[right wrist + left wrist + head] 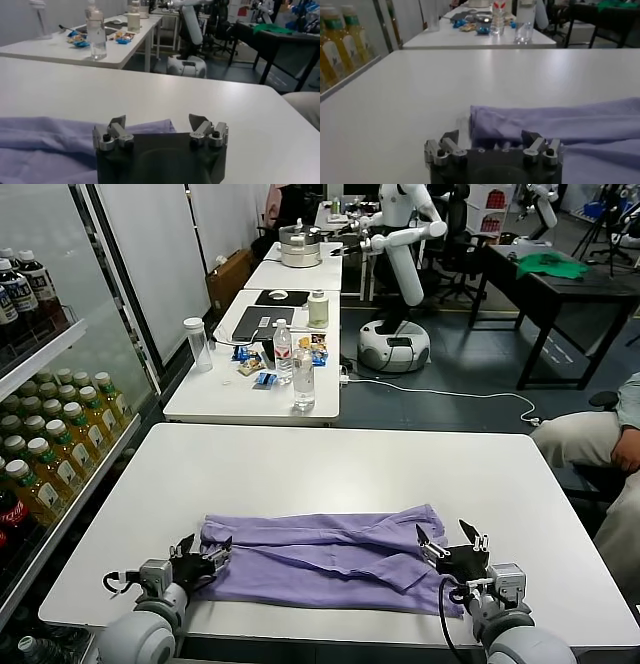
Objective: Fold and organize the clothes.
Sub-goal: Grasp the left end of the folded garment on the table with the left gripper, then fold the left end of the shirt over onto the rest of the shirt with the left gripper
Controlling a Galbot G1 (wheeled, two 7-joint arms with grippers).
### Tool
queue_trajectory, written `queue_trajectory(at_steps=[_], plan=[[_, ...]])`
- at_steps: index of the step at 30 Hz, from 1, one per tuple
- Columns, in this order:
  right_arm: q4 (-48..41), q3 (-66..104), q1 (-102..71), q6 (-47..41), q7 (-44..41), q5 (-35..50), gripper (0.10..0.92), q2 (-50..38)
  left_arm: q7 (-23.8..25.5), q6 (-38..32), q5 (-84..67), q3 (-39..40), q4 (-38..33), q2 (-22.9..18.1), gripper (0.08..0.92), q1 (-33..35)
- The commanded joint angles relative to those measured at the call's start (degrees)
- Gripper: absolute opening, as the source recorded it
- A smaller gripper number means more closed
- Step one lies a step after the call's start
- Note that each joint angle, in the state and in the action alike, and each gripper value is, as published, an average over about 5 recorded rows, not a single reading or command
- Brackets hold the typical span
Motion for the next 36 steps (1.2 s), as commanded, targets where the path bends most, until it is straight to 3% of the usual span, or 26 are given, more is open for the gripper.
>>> queue_trajectory(at_steps=[1,14,23,27,31,36], plan=[[0.52,-0.10,-0.56,-0.04,-0.02,-0.76,0.823,0.44,-5.72,0.91,-4.53,3.18,0.19,-2.02,0.786,-0.19],[1.09,-0.11,-0.98,-0.03,-0.03,-0.93,0.823,0.83,-7.14,0.94,1.12,2.07,-0.18,-2.45,0.421,-0.36],[1.77,-0.01,-1.10,-0.04,-0.18,-1.16,0.823,0.76,-1.32,1.28,20.98,-19.42,-5.86,6.96,0.162,2.43],[1.72,0.15,-0.82,-0.03,-0.22,-1.10,0.823,0.67,1.51,-0.26,26.58,-27.09,-5.00,8.95,0.116,5.11],[1.80,0.56,-0.80,-0.03,-0.26,-1.07,0.823,0.65,1.53,-0.34,24.18,-23.32,-8.43,7.59,0.114,5.44],[1.91,1.75,-1.56,-0.03,-0.27,-1.09,0.823,0.70,-0.23,2.38,9.97,-6.44,-19.33,1.27,0.114,3.63]])
